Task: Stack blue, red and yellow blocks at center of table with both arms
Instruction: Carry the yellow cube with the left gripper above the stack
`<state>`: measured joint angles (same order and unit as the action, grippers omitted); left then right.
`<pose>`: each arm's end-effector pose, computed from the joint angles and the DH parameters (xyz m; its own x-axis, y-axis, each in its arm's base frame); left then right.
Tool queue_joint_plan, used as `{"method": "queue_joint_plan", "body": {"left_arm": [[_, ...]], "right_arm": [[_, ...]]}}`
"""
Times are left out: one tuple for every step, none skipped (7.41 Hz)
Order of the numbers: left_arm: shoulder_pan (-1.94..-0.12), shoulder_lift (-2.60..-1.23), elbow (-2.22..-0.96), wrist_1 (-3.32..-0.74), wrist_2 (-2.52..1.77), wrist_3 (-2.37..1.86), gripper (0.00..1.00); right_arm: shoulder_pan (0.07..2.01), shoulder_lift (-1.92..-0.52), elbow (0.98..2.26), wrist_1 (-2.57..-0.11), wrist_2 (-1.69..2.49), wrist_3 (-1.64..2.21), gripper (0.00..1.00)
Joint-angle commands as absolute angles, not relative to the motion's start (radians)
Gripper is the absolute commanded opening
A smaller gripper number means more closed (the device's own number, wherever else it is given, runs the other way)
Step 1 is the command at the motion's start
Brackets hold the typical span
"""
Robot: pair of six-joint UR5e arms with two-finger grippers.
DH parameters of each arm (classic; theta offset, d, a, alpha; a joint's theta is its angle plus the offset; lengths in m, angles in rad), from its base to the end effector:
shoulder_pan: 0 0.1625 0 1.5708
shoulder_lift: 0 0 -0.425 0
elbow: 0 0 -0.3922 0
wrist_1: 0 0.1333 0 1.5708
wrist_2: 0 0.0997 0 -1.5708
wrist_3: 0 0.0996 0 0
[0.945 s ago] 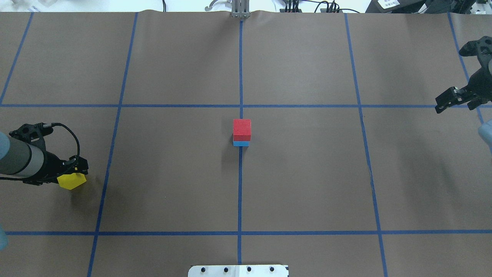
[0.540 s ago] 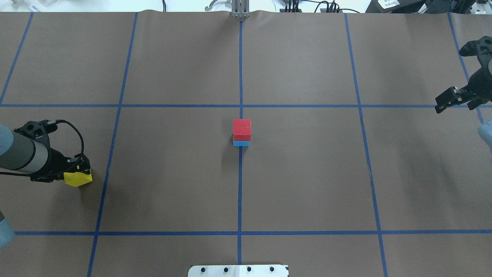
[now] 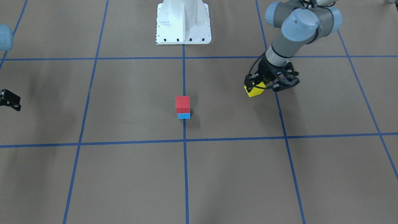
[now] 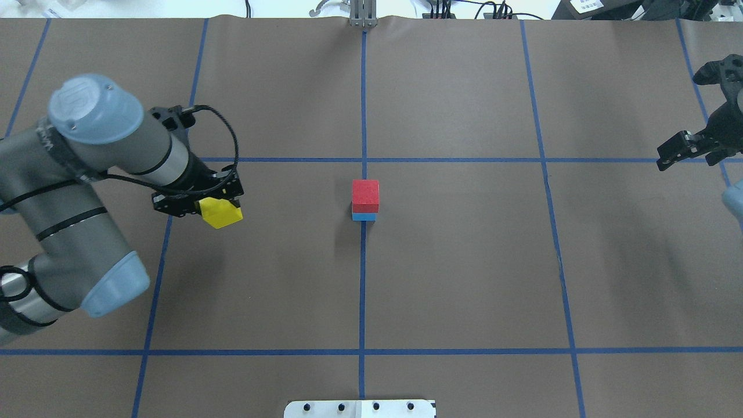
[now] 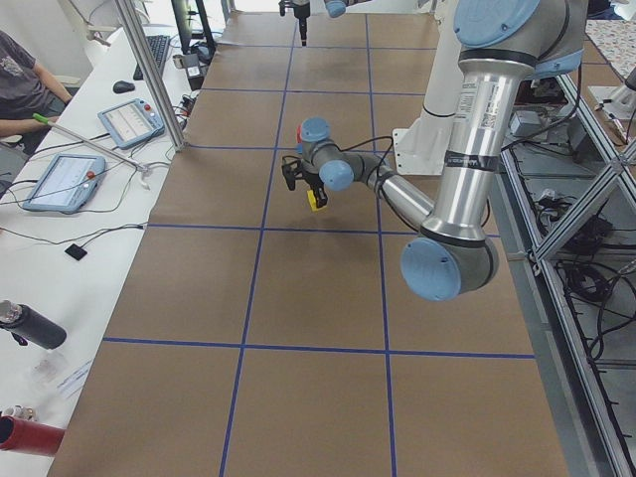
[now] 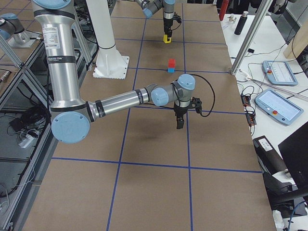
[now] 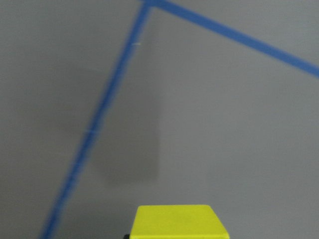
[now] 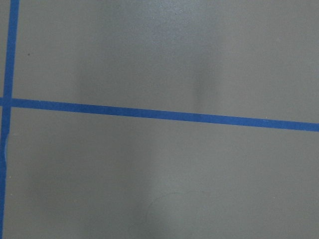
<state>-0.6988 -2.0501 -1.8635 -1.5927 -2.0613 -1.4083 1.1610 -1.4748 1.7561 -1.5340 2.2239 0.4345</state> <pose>0.4111 -0.4583 0.2565 0.5799 -0.3008 -0.7571 0.2193 0.9527 -0.2105 -0.1472 -0.5215 0.5206 0.7514 -0.0784 0.6552 0.0685 0.9968 0.0407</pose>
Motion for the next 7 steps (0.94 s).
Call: {"method": "queue_joint_plan", "body": {"left_arm": [[-0.652,-2.315,-1.733,-1.500,-1.968,-1.364,0.00],[-0.652,-2.442,-1.601,-1.502,-1.968,-1.332,0.00],[-0.652,-2.576,-1.437,-1.491,-1.970,-1.278,0.00],[-0.652,-2.610,-1.381,-1.493,-1.970,-1.266,0.00],[-0.638,-2.612,-1.376,-1.491,-1.974,-1.253,0.00],[-0.637,-2.611,-1.377,-1.474,-1.977,-1.253,0.00],[-0.632,-2.612,-1.376,-1.454,-1.977,-1.234,0.00]], "right_arm": [[1.160,-1.473,1.753,-1.534,2.223,0.436,1.00],[1.160,-1.473,1.753,-1.534,2.223,0.436,1.00],[1.160,-1.473,1.753,-1.534,2.223,0.436,1.00],[1.160,-1.474,1.755,-1.534,2.223,0.436,1.00],[1.160,-1.474,1.755,-1.534,2.223,0.437,1.00],[1.160,-1.474,1.758,-1.534,2.224,0.454,1.00],[1.160,-1.474,1.762,-1.534,2.226,0.463,1.00]]}}
